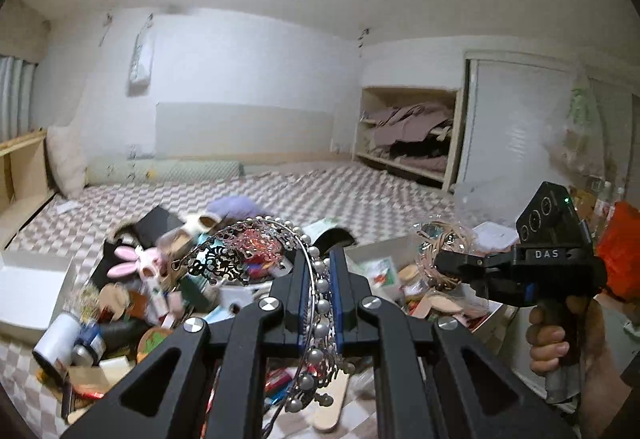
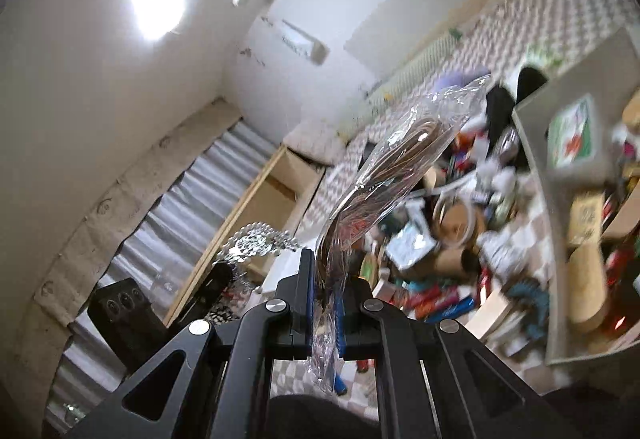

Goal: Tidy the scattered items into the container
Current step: 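Lift the cord bag with the right gripper while the left gripper raises the tiara, then carry the tiara and the cord bag over the white box with both tools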

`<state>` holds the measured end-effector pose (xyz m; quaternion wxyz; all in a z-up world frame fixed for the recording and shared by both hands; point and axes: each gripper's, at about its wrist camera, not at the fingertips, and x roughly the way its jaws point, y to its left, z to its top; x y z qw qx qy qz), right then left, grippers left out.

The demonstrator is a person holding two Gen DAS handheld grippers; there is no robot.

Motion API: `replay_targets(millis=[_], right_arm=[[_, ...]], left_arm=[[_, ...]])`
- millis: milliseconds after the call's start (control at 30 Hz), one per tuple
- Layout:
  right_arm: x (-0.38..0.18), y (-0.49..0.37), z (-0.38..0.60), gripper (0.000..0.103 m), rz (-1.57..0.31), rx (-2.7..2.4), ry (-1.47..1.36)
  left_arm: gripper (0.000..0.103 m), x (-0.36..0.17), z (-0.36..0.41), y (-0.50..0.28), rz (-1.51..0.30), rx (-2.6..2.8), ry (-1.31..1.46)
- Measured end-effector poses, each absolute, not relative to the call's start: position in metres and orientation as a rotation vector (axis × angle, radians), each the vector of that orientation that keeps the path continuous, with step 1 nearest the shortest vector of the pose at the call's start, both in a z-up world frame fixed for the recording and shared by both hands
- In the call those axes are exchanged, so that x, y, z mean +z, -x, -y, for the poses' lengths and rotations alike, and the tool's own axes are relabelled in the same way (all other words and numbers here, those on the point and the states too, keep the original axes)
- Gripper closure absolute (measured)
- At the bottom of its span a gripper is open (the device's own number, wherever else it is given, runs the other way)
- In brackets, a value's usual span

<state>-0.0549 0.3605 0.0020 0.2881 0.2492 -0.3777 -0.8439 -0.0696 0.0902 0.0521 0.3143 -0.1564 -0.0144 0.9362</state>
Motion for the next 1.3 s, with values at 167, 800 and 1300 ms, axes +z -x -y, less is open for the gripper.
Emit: replay_targets(millis=[167,800,1300], right_arm=[[0.022,0.046,-0.395,0.094,1.008,-2.324,-0.589],[0.052,0.085,-0.499,0.094,0.835,-2.601,-0.702],[-0.045,0.2,-0.543,0.094,0.903,-2.562,-1.163]], left_arm=[[0.093,0.074,-0.11,0.066,0.035,2.434,0.345],[0.093,0.084,-0.259,0.11,-0.022,2.21,0.393],[0.093,0.045,-0.342,0.167,0.021,2.125,0.624]])
